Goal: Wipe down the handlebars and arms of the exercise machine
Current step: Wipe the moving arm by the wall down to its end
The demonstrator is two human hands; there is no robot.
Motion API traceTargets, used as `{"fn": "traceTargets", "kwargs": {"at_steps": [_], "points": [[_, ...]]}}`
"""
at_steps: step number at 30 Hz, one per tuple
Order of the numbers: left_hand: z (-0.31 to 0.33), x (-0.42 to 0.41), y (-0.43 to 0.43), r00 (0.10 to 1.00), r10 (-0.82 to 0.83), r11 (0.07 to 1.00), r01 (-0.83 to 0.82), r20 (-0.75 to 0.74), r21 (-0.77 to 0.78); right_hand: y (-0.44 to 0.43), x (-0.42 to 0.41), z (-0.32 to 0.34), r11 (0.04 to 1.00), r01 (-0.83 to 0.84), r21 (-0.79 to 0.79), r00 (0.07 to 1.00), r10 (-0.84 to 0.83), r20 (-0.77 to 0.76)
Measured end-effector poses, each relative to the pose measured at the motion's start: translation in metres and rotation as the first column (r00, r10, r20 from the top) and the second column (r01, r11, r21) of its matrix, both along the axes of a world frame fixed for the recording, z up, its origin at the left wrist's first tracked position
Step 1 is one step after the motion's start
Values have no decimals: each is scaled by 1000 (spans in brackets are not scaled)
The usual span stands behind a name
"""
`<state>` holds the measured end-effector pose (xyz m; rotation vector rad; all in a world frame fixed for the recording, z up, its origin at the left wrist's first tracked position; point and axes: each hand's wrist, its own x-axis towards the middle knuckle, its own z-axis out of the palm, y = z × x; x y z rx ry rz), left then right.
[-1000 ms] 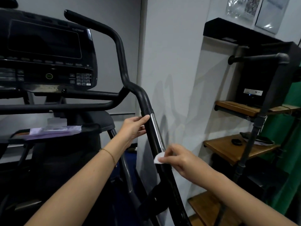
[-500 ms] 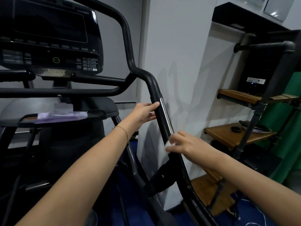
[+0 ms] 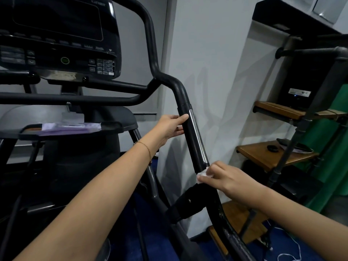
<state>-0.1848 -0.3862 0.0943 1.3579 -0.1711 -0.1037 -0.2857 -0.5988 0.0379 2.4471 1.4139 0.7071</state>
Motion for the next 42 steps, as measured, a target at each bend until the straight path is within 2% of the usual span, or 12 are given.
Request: {"fn": "traceTargets", "kwargs": {"at_steps": [5, 11, 14, 17, 19, 22, 25, 28, 33, 39, 40, 42], "points": [[-1, 1, 2, 1000, -19, 1000, 19, 1, -20, -8, -10, -9, 995, -51, -83, 998, 54, 26], [-1, 0, 2, 1000, -16, 1000, 16, 5, -19, 0, -12, -14, 999, 21, 29, 999, -20, -47], [0, -2, 1, 1000, -2, 1000, 2, 9, -9, -10, -26, -25, 997, 0, -72, 997, -6, -78], [2, -7, -1, 1000, 24, 1000, -24, -2, -9, -3, -23, -2, 967, 171, 190, 962, -123, -244], [3, -14, -5, 993, 117, 993, -117, 22, 14, 12, -18, 21, 838, 215, 502, 947, -53, -318], [1, -39, -8, 933, 312, 947, -321, 178, 22, 32, -9, 49, 526, 313, 791, 891, 124, -436], [-6, -72, -5, 961, 154, 986, -134, 229, -102, 53, 3, 63, 316, 421, 850, 759, 390, -521], [-12, -85, 0, 967, -52, 998, 40, 248, 50, 68, 14, 66, 244, 446, 861, 736, 449, -508], [-8, -72, 19, 951, 95, 992, -115, 295, 48, 78, 32, 77, 248, 441, 862, 776, 377, -506], [9, -52, 31, 962, 120, 992, -108, 245, -63, 89, 49, 89, 249, 392, 886, 836, 306, -456], [13, -47, 33, 952, 167, 986, -157, 257, -59, 88, 53, 92, 254, 371, 893, 866, 253, -431], [23, -31, 37, 891, 315, 946, -322, 328, -35, 85, 60, 97, 371, 353, 859, 925, 1, -381]]}}
